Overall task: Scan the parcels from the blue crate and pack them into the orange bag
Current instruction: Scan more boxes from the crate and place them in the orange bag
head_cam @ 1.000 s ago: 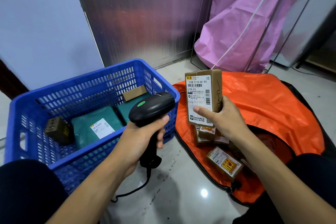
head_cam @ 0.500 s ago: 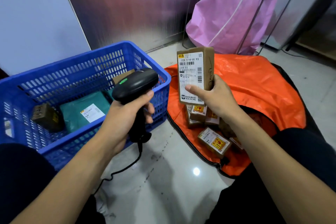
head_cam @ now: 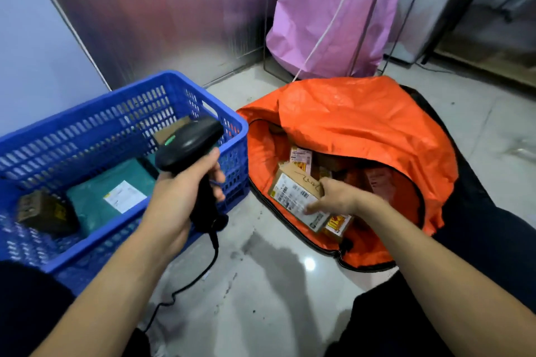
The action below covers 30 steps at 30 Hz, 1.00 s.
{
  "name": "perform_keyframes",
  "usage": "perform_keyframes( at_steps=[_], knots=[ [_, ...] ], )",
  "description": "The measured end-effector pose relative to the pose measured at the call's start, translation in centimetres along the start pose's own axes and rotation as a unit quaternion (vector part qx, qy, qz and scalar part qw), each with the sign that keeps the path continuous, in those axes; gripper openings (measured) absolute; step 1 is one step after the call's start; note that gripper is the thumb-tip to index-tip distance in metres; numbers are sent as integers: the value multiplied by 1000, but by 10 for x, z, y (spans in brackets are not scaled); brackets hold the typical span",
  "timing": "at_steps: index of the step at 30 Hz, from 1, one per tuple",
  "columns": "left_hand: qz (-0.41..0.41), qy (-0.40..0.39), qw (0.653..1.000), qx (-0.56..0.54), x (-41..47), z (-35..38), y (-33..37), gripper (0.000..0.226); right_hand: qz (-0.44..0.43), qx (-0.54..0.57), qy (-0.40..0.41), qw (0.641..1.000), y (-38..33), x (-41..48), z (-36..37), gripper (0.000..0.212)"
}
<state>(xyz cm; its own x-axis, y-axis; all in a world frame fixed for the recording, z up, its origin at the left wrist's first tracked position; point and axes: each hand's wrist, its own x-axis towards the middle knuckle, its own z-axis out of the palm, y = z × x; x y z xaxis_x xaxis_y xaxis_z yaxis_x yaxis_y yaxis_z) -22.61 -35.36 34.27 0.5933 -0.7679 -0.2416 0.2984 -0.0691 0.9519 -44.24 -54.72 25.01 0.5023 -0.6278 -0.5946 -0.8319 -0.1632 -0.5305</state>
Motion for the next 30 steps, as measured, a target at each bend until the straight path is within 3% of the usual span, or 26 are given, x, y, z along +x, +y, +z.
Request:
perform_keyframes(
  at_steps=[6,9,12,14,22,30],
  knots=[
    [-30,-34,999,28,-5,25,-10,22,148,80,52,984,65,20,15,60],
    [-40,-52,997,49,3,29,-13,29,207,172,70,960,96,22,16,52],
    [-48,-43,995,70,8,27,-15,36,258,324,79,907,115,17,21,41],
    [-45,-39,994,87,11,25,-15,38,265,365,95,887,121,15,22,36],
    [-39,-45,993,99,13,17,-16,38,256,425,133,858,115,20,20,49],
    [-40,-55,992,104,14,16,-19,35,243,417,192,854,119,35,28,46]
  ],
)
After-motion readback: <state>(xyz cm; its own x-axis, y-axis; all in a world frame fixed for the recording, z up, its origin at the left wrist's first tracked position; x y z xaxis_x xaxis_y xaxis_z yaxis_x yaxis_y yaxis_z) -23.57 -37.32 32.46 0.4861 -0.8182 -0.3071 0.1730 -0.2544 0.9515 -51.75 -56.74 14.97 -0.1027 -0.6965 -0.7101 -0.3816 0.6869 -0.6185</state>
